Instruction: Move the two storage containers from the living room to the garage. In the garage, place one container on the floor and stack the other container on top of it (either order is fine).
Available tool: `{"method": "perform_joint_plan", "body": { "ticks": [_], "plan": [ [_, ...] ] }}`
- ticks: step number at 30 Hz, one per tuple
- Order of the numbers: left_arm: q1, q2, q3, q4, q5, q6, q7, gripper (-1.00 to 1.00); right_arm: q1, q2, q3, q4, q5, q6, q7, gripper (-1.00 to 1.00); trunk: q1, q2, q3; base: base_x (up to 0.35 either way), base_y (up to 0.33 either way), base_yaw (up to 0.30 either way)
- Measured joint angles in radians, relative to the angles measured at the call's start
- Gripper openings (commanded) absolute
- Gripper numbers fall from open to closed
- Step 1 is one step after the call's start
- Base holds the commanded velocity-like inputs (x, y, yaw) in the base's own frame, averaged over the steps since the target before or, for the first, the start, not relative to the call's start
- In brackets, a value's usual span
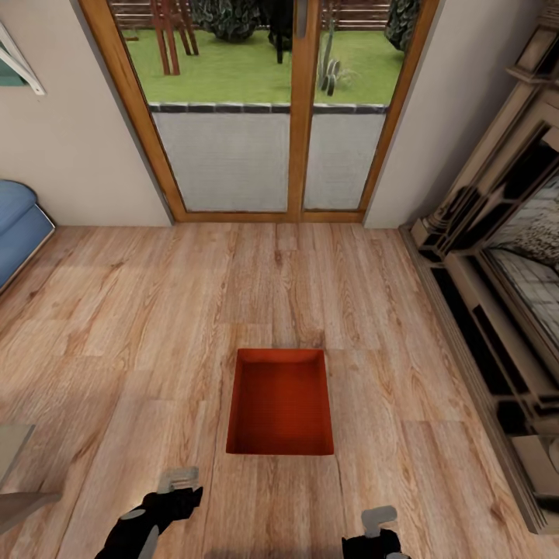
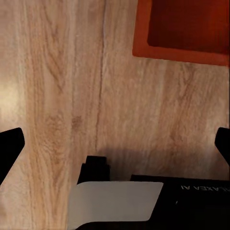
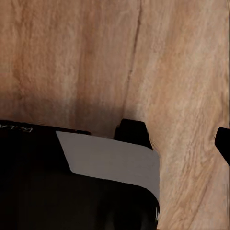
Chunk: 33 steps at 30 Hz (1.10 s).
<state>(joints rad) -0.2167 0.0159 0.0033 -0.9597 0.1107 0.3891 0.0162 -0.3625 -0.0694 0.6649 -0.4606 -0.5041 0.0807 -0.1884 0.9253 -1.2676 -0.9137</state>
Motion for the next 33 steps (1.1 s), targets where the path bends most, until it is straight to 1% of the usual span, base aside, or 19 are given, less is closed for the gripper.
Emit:
{"method": "perform_joint_plan", "body": {
  "ticks": [1,2,4,7,8,9,10,11,12,13,16,20,21,22,24,26,27,30,33],
  "plan": [
    [-0.002,-0.007,0.0,-0.046,0.0,0.028,0.0,1.0,-0.026,0.0,0.0,-0.002,-0.001,0.002,-0.013,1.0,0.0,0.0,0.0,0.0,0.0,0.0],
    [-0.002,-0.011,0.0,-0.069,-0.002,0.044,0.0,1.0,-0.04,0.0,-0.001,-0.002,-0.002,0.003,-0.019,1.0,0.0,0.0,0.0,0.0,0.0,0.0],
    [-0.006,-0.03,-0.001,-0.135,-0.004,0.115,0.001,1.0,-0.092,0.0,-0.001,-0.003,-0.003,0.009,-0.044,1.0,0.0,0.0,0.0,0.0,0.0,0.0],
    [-0.013,-0.053,-0.001,-0.175,-0.007,0.191,0.003,1.0,-0.149,0.001,-0.001,-0.004,-0.004,0.034,-0.064,1.0,0.0,0.0,0.0,0.0,0.0,0.0],
    [-0.029,-0.064,-0.002,-0.186,-0.007,0.222,0.004,1.0,-0.179,0.001,-0.001,-0.004,-0.004,0.051,-0.072,1.0,0.0,0.0,0.0,0.0,0.0,0.0],
    [-0.043,-0.069,-0.002,-0.19,-0.007,0.236,0.004,1.0,-0.197,0.001,-0.002,-0.004,-0.005,0.059,-0.074,1.0,0.0,0.0,0.0,0.0,0.0,0.0],
    [-0.076,-0.08,-0.003,-0.192,-0.006,0.26,0.005,1.0,-0.229,0.001,-0.002,-0.004,-0.005,0.072,-0.078,1.0,0.0,0.0,0.0,0.0,0.0,0.0],
    [-0.097,-0.085,-0.003,-0.191,-0.006,0.271,0.005,1.0,-0.247,0.001,-0.002,-0.003,-0.006,0.078,-0.08,1.0,0.0,0.0,0.0,0.0,0.0,0.0],
    [-0.135,-0.096,-0.005,-0.186,-0.005,0.292,0.005,1.0,-0.277,0.0,-0.002,-0.002,-0.005,0.086,-0.082,1.0,0.0,0.0,0.0,0.0,0.0,0.0],
    [-0.157,-0.101,-0.006,-0.181,-0.005,0.302,0.006,1.0,-0.294,0.001,-0.003,-0.001,-0.006,0.089,-0.083,1.0,0.0,0.0,0.0,0.0,0.0,0.0],
    [-0.252,-0.125,-0.008,-0.148,-0.004,0.331,0.006,1.0,-0.37,0.003,-0.004,0.006,-0.006,0.109,-0.091,1.0,0.0,0.0,0.0,0.0,0.0,0.0],
    [-0.349,-0.142,-0.008,-0.089,-0.006,0.325,0.006,1.0,-0.456,0.009,-0.019,0.012,-0.008,0.159,-0.099,1.0,0.0,0.0,0.0,0.0,0.0,0.0],
    [-0.402,-0.146,-0.008,-0.037,-0.004,0.283,0.006,1.0,-0.508,0.018,-0.031,0.024,-0.01,0.184,-0.101,1.0,0.0,0.0,0.0,0.0,0.0,0.0],
    [-0.43,-0.147,-0.008,-0.004,-0.003,0.254,0.005,1.0,-0.537,0.028,-0.034,0.041,-0.012,0.192,-0.102,1.0,0.0,0.0,0.0,0.0,0.0,0.0],
    [-0.468,-0.152,-0.007,0.054,-0.002,0.218,0.006,1.0,-0.577,0.047,-0.037,0.086,-0.026,0.197,-0.102,1.0,0.0,0.0,0.0,0.0,0.0,0.0],
    [-0.52,-0.16,-0.007,0.143,-0.002,0.192,0.005,1.0,-0.618,0.075,-0.039,0.17,-0.056,0.195,-0.102,1.0,0.0,0.0,0.0,0.0,0.0,0.0],
    [-0.543,-0.162,-0.007,0.188,-0.004,0.184,0.005,1.0,-0.632,0.089,-0.039,0.206,-0.069,0.193,-0.102,1.0,0.0,0.0,0.0,0.0,0.0,0.0],
    [-0.579,-0.164,-0.008,0.265,-0.008,0.172,0.004,1.0,-0.648,0.113,-0.04,0.256,-0.085,0.19,-0.103,1.0,0.0,0.0,0.0,0.0,0.0,0.0],
    [-0.591,-0.163,-0.009,0.306,-0.01,0.166,0.004,1.0,-0.653,0.124,-0.041,0.276,-0.094,0.182,-0.103,1.0,0.0,0.0,0.0,0.0,0.0,0.0]
  ]
}}
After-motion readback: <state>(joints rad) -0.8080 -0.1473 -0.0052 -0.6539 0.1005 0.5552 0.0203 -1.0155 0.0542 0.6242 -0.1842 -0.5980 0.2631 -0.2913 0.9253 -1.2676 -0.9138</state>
